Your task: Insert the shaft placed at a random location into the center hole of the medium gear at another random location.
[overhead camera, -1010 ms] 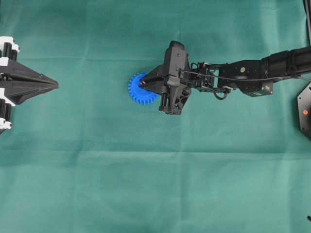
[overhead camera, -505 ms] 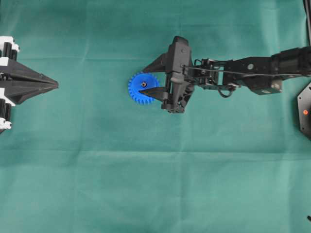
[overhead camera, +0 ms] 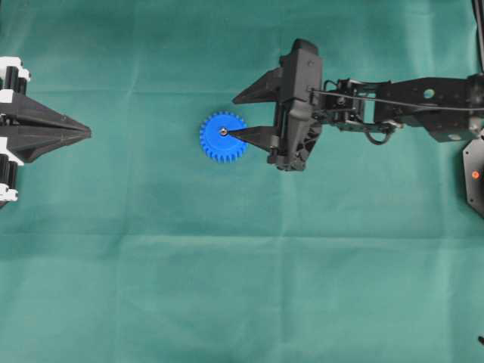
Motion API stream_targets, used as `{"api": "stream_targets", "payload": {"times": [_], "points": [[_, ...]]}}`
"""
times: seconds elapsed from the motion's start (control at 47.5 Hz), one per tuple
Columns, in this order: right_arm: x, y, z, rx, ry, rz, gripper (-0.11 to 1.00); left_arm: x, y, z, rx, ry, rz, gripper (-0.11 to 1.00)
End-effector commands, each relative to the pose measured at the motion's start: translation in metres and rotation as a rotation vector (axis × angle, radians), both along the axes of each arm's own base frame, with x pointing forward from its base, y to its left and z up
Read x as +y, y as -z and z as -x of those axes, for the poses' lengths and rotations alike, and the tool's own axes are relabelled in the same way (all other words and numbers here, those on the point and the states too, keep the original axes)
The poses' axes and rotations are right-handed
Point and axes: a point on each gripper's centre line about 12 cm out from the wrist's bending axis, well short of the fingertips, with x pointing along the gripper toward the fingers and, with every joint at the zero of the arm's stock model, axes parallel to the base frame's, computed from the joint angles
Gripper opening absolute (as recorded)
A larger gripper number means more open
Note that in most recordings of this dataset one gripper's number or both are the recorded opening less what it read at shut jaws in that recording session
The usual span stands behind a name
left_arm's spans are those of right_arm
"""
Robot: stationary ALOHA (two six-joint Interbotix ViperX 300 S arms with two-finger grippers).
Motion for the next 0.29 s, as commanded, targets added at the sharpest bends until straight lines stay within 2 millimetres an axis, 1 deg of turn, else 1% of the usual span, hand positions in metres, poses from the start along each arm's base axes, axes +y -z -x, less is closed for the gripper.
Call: {"api": "stream_targets", "payload": {"times": [0.0, 0.274], "points": [[0.0014, -0.0157, 0.0019, -0.04, 0.0, 0.001, 0.74, 0.0003, -0.0032, -0.0018, -0.009, -0.001, -0.001, 0.0], [0.0015, -0.0142, 0.0033, -0.033, 0.0, -0.001, 0.74, 0.0003, -0.0032, -0.0018, -0.009, -0.001, 0.0, 0.0]]}}
